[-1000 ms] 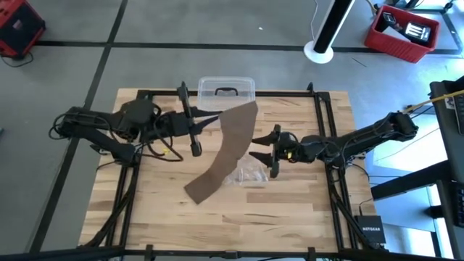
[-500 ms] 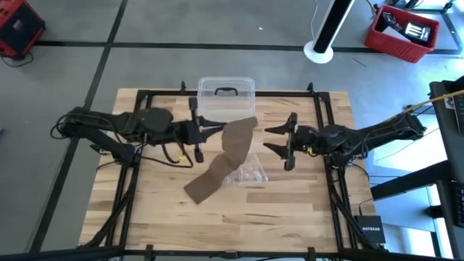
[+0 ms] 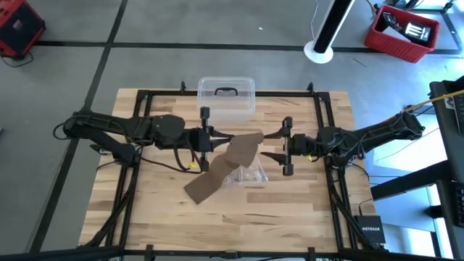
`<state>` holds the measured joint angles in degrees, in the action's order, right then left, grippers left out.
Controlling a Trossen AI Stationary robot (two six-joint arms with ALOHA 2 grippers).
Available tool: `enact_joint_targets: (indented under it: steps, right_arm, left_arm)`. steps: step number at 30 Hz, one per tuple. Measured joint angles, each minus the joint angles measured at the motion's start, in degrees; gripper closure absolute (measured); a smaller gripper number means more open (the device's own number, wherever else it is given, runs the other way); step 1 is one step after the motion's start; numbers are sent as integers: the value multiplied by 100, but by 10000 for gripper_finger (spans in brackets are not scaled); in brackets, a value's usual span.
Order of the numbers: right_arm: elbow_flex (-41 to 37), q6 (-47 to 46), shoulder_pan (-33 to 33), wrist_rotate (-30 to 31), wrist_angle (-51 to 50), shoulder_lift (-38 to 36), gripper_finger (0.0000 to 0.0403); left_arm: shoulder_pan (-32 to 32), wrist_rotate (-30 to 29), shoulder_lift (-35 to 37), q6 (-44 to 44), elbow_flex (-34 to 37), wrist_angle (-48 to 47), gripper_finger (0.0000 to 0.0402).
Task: Roll bandage
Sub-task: Roll the brown bandage
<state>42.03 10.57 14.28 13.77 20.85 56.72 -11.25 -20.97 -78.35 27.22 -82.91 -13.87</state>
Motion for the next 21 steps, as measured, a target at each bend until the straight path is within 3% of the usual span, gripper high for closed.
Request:
enact_joint_targets:
  steps: [6, 12, 17, 21]
  right_arm:
    - [6, 108, -4, 52, -10, 40, 171]
    - [6, -740, -4, 410, -892, 98, 171]
    - [-103, -1233, -4, 603, -1034, 562, 171]
    - [-258, -1522, -4, 732, -527, 1101, 171]
  left_arm:
    - [-1, -177, 14, 110, 0, 85, 400]
    - [-45, -681, 207, 342, 0, 398, 400]
    - [-53, -679, 229, 585, 0, 715, 400]
    - [-50, -794, 238, 768, 0, 775, 398]
